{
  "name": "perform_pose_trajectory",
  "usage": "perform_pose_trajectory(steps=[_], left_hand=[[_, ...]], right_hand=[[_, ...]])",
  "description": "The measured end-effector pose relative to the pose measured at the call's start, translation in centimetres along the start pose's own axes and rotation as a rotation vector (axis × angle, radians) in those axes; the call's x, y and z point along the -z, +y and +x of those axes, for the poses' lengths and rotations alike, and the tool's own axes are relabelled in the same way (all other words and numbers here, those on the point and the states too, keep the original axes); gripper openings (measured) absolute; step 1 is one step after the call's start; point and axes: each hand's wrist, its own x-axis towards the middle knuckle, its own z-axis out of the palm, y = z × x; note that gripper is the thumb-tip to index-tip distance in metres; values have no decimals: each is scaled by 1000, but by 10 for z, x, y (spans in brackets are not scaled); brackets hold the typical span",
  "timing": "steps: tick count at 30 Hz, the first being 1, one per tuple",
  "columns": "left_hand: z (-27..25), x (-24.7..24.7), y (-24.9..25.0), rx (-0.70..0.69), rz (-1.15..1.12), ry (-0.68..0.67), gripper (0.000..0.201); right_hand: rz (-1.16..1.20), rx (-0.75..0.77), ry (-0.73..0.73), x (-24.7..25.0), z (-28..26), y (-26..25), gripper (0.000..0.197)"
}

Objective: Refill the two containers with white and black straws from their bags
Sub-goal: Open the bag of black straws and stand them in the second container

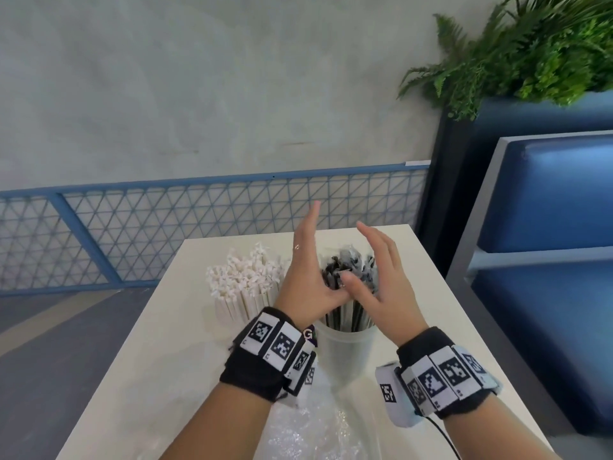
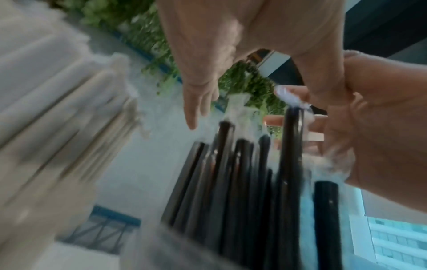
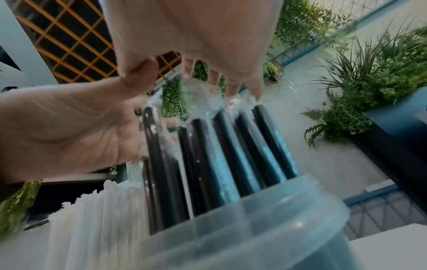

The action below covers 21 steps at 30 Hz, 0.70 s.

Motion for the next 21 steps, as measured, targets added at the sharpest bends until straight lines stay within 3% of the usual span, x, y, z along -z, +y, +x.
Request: perform_pose_trajectory(steps=[3, 5, 7, 9, 12, 14, 16, 18, 21], left_hand=[[14, 0, -4, -147, 428, -196, 87], [11, -9, -18, -31, 590, -388, 83], [3, -14, -31, 83, 534, -478, 89], [-1, -13, -34, 127, 377, -465, 100], [-3, -6, -37, 245, 149, -345, 122], [-6, -5, -39, 354, 16, -301, 127], [-11, -10, -42, 400, -1, -345, 122], [-14, -17, -49, 386, -4, -330, 106], [-12, -18, -50, 397, -32, -234, 92]], right_hand=[[-216, -45, -108, -8, 3, 6, 54], [-438, -76, -249, -18, -3, 17, 64], [-444, -66, -274, -21, -8, 24, 61], [-247, -78, -212, -13, -6, 18, 48], [-7, -181, -8, 2, -2, 22, 79], [169, -393, -114, 9, -1, 28, 107], [253, -485, -372, 8, -4, 34, 124], [136, -456, -539, 5, -5, 34, 123], [33, -382, -428, -2, -3, 34, 97]])
